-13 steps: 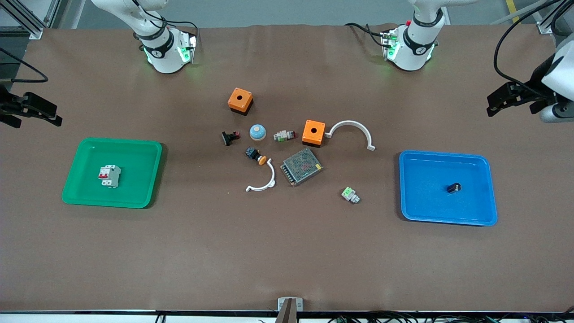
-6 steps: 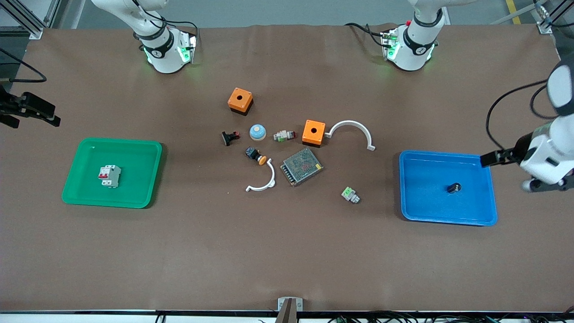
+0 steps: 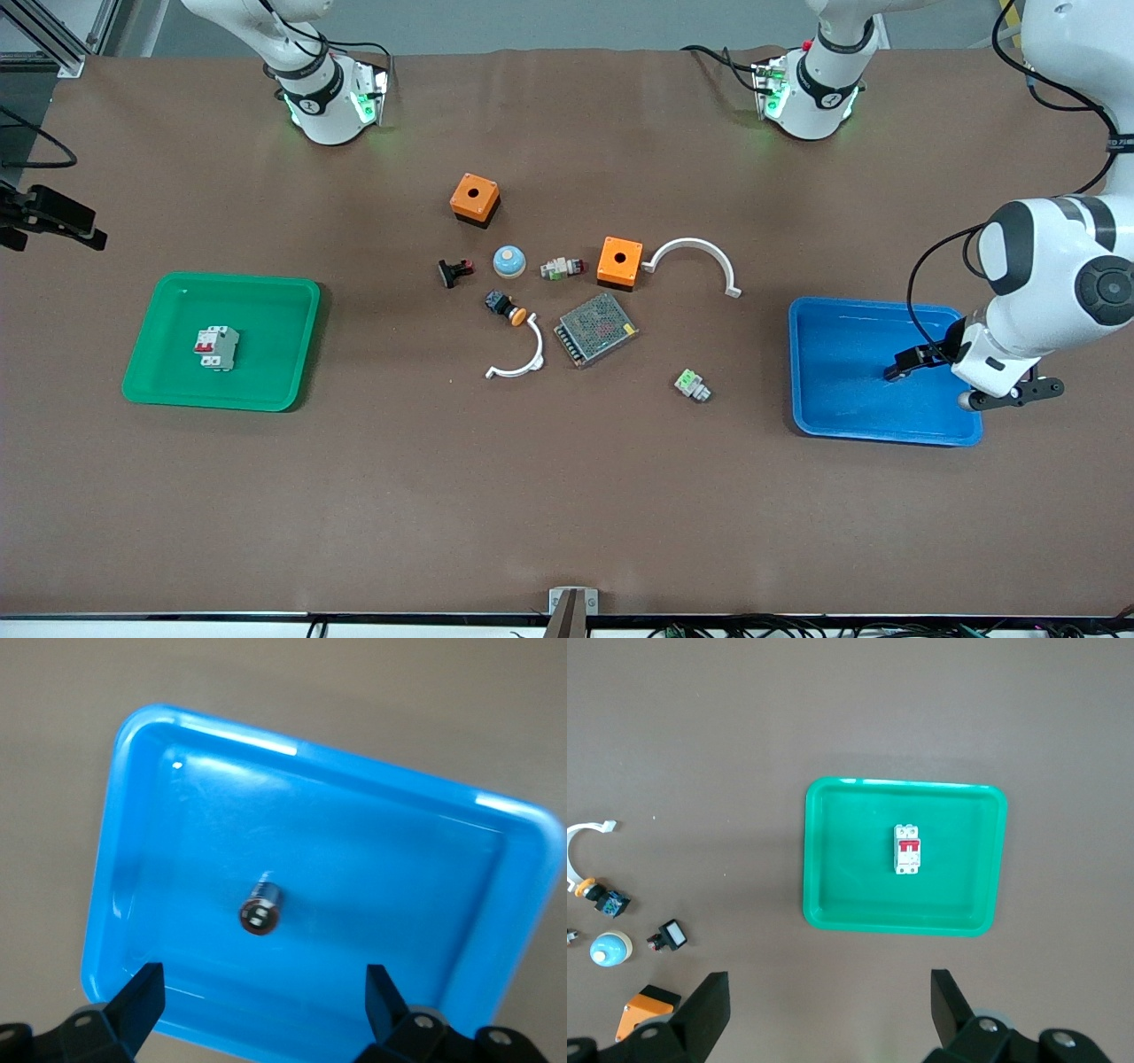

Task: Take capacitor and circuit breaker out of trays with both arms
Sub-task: 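Grasp the capacitor with the left gripper while the right gripper grasps the breaker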

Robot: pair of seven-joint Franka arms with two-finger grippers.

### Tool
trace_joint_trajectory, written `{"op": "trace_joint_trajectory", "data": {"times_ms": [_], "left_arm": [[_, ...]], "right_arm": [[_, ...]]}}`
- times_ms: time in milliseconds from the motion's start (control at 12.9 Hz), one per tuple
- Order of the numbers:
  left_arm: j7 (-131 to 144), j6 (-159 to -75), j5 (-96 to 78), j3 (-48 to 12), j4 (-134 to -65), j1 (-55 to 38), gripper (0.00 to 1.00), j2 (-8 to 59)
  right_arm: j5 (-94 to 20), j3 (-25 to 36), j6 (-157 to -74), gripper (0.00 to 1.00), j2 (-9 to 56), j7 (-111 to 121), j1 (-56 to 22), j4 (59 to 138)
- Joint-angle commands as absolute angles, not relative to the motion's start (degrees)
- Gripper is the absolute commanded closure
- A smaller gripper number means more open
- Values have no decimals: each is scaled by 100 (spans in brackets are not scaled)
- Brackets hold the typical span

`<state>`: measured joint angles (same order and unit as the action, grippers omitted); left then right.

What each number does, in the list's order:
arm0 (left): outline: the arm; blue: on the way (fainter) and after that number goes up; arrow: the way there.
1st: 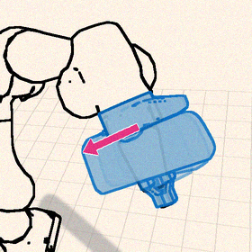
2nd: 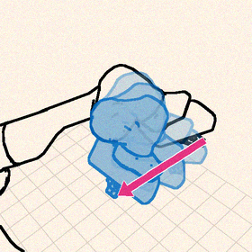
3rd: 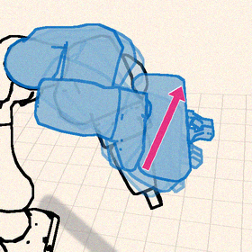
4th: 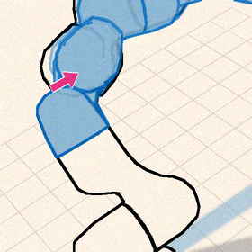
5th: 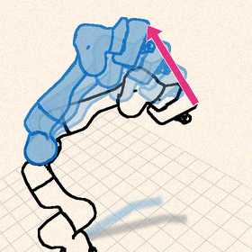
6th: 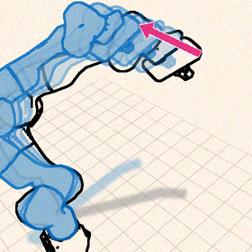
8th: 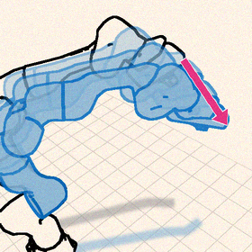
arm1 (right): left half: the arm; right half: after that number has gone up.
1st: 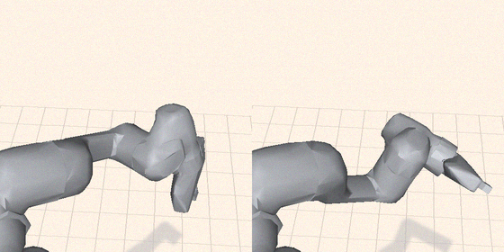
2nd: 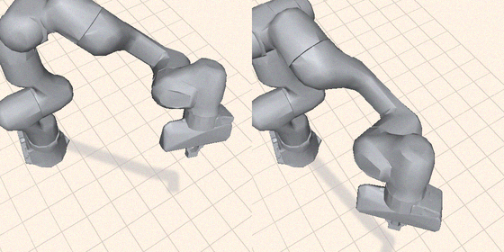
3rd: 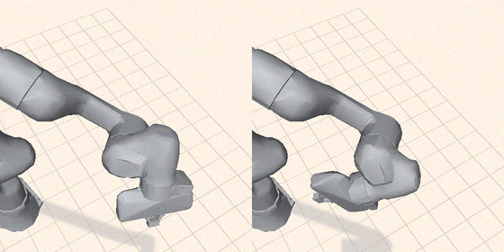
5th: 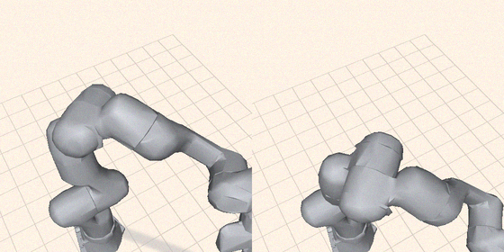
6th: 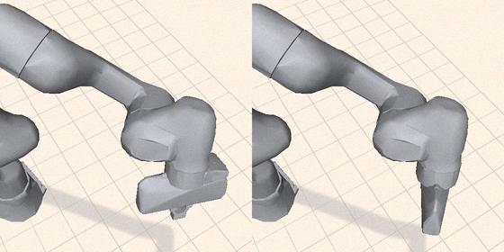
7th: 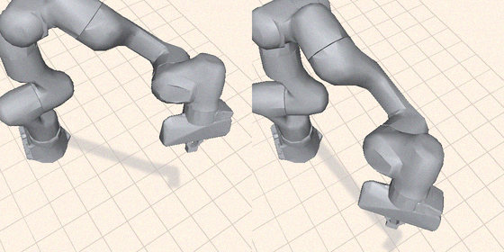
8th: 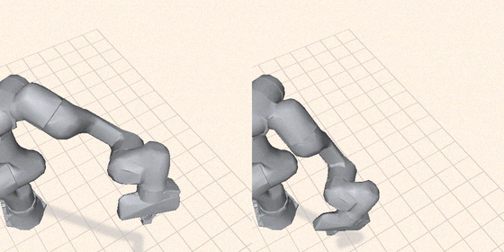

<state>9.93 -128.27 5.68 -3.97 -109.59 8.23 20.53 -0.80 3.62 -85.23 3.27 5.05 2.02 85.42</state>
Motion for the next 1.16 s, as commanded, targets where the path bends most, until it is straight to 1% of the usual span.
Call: {"op": "trace_joint_trajectory", "data": {"times_ms": [0,77,232,465,620,775,1007,1085], "left_arm": [[958,-13436,712,-431,-11372,1002,0,2030],[958,-13752,712,-431,-11521,1002,0,2117],[958,-14158,712,-422,-11593,1011,2,2345],[958,-14265,712,-431,-11593,1011,8,2566],[949,-14265,712,-431,-11549,1019,15,2680],[940,-14309,721,-431,-11549,1020,23,2716],[940,-14309,721,-431,-11558,1011,44,2733],[940,-14309,721,-431,-11558,1028,49,2751]], "right_arm": [[35,308,-8621,0,535,545,403,8849],[35,308,-8831,0,606,580,474,9129],[35,308,-9620,0,598,1122,588,9936],[35,308,-11000,2,606,1547,729,11001],[35,308,-11861,2,711,1721,764,11651],[26,308,-12592,2,1052,2107,896,11944],[18,308,-13366,2,1677,2530,1107,11927],[18,308,-13533,2,1879,2618,1160,11918]]}}
